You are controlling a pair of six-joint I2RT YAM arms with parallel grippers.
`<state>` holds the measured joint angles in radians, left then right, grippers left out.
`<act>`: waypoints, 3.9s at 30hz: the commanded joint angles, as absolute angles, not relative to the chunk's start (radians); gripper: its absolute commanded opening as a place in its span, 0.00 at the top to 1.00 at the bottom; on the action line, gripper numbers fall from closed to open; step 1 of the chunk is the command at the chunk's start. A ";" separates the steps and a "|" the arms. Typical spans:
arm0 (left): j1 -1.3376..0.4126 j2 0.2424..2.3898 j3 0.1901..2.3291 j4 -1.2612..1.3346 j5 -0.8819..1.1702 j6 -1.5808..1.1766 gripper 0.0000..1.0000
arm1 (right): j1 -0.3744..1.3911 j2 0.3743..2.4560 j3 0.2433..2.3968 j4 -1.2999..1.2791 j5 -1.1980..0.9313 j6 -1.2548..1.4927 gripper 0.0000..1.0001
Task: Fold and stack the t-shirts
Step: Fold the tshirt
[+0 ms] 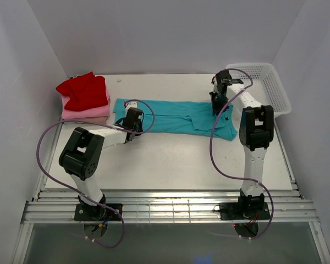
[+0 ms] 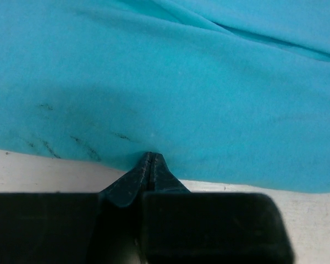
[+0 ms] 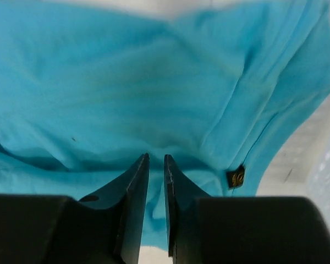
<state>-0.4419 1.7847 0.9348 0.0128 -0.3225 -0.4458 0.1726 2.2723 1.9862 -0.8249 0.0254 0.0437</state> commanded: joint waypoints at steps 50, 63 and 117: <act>-0.738 2.094 1.302 0.347 0.202 -0.543 0.64 | 0.118 1.985 1.451 -0.653 0.101 0.041 0.68; -0.738 2.128 1.321 0.356 0.213 -0.546 0.64 | 0.106 2.008 1.506 -0.657 0.087 0.035 0.69; -0.747 2.197 1.362 0.348 0.215 -0.552 0.65 | 0.104 2.052 1.574 -0.681 0.028 0.015 0.92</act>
<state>-0.7391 2.2089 1.3563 0.3416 0.2115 -0.5552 0.1104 2.0583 1.5360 -0.6746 0.0471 0.0193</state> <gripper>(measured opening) 0.352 0.078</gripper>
